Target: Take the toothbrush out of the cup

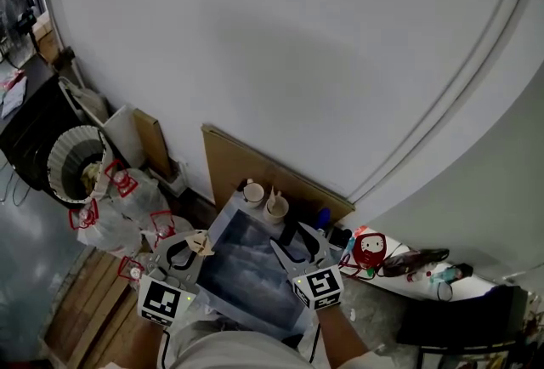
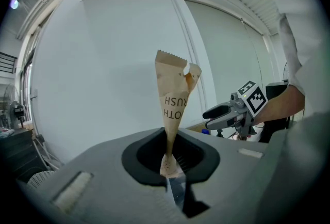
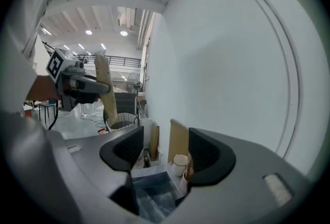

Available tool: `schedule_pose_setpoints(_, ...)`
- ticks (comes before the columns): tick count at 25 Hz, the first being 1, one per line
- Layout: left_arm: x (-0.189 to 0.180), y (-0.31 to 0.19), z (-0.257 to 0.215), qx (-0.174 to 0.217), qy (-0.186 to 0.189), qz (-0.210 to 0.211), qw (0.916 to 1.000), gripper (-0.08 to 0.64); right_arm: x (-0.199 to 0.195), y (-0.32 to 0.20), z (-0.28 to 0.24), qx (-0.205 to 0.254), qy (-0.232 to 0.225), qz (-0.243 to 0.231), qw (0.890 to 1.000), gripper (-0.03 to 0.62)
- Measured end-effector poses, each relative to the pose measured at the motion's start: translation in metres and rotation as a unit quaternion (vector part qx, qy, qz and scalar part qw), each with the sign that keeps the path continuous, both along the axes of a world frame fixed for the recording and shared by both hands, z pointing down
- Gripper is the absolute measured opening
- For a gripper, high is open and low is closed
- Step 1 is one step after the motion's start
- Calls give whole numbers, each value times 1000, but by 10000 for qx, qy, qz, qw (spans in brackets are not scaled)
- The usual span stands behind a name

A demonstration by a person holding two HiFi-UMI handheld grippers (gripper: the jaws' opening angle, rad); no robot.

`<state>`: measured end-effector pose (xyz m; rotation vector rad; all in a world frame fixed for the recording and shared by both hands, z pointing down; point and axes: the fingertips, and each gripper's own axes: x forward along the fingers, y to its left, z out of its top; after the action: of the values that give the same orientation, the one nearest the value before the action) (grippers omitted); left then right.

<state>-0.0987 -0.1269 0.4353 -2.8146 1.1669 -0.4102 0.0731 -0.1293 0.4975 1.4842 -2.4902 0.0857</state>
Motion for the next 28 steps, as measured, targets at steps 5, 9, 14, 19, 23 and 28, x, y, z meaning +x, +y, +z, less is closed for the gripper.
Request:
schedule_pose_setpoints(5,-8,-4,2,-9,-11,-56,10000,28,1,-14,16,-97,80,122,9998,275)
schedule_pose_setpoints(9,-12,-8,3,-14,-21,-75,10000,28,4,-27,30,-185,137,253,9994,273)
schedule_pose_setpoints(14,-20,-15,5,-49,-38,-117,9999,28,10,-44,48,-332,210,414,9984,272)
schedule_pose_setpoints(19,-26,-21,10,-98,-65,-178,9998,28,14,-59,63,-482,239,532,9971,268)
schedule_pose_setpoints(23,-34,-25,13,-125,-99,-235,9996,28,14,-71,74,-555,197,675,9960,265)
schedule_pose_setpoints(28,-44,-31,16,-167,-103,-283,9994,28,14,-87,88,-669,145,945,9932,261)
